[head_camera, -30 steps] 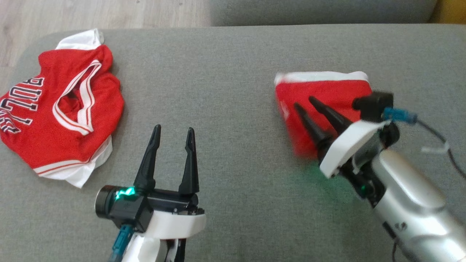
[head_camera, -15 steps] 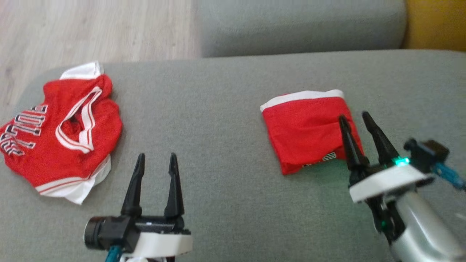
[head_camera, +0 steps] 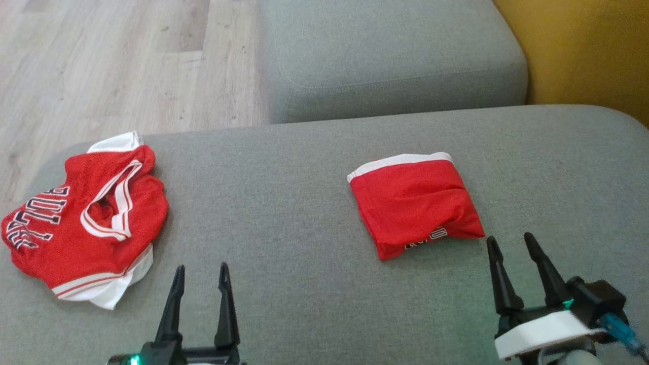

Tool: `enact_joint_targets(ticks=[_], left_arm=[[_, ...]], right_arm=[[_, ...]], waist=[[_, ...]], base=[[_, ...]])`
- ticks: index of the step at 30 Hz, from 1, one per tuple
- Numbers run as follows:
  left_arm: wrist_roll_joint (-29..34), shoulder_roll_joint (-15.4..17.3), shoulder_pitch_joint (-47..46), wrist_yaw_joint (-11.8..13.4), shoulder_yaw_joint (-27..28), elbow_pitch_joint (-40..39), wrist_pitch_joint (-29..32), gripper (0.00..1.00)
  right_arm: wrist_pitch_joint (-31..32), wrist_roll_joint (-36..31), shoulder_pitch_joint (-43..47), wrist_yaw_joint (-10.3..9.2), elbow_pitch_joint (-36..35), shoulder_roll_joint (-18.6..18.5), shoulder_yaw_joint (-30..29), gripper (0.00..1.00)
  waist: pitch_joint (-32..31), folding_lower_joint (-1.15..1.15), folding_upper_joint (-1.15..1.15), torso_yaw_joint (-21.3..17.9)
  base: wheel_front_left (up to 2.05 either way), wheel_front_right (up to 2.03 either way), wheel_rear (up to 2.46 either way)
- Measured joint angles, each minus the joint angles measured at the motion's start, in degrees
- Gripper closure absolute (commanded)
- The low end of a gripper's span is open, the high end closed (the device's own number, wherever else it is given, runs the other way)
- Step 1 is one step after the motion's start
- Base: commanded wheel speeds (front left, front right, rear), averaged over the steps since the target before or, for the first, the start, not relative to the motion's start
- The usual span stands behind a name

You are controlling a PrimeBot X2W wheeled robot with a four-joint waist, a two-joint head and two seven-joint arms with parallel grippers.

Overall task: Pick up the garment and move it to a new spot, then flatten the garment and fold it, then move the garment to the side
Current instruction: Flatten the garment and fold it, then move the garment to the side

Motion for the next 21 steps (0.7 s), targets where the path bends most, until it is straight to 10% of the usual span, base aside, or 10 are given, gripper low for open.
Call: enact_joint_targets(ticks=[21], left_arm=[[0.0,0.0,2.2,0.4,2.0,1.3,0.0,0.00]], right_arm=[[0.0,-3.3,1.2,0.00,-0.3,2.0,-0.9,0.00]], waist=[[-0.2,0.01,0.00,-0.4]], base=[[0.00,0.00,0.00]])
